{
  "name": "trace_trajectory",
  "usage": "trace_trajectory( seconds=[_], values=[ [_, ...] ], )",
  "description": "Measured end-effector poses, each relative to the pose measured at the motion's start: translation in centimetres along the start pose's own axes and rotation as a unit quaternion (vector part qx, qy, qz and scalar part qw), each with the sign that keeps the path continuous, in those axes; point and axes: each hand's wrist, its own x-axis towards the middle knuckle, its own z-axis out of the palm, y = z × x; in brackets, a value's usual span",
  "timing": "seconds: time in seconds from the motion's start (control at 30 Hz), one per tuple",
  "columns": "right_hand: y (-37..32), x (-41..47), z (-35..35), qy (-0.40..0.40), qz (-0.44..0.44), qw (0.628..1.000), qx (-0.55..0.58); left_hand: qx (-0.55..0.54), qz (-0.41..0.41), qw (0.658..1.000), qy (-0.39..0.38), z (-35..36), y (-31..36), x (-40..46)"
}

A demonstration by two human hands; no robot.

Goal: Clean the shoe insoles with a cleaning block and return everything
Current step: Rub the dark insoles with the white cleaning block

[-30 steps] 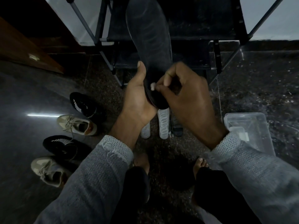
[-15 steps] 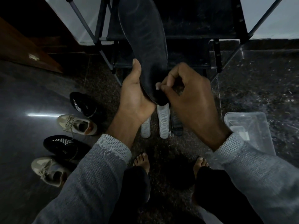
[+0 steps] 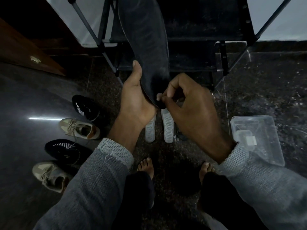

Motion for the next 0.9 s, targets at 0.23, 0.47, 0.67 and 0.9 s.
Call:
trace_trajectory(
  seconds=[0.23,0.47,0.67,0.9],
  values=[
    [-0.9,-0.5,1.4,-0.006,-0.018,0.999,0.047,0.032,0.013,0.999,0.035,0.2,-0.4,-0.6],
    [0.0,-0.2,0.5,-0.007,-0.014,1.0,0.004,0.011,0.004,1.0,0.016,0.0,-0.4,0.1],
    [1.3,1.1,-0.3,0.057,0.02,0.997,0.037,0.022,-0.004,1.0,-0.006,-0.2,-0.6,0.4],
    [1.7,1.6,-1.0,0.066,0.087,0.977,0.182,0.018,-0.008,1.0,-0.024,-0.2,-0.5,0.7]
  ],
)
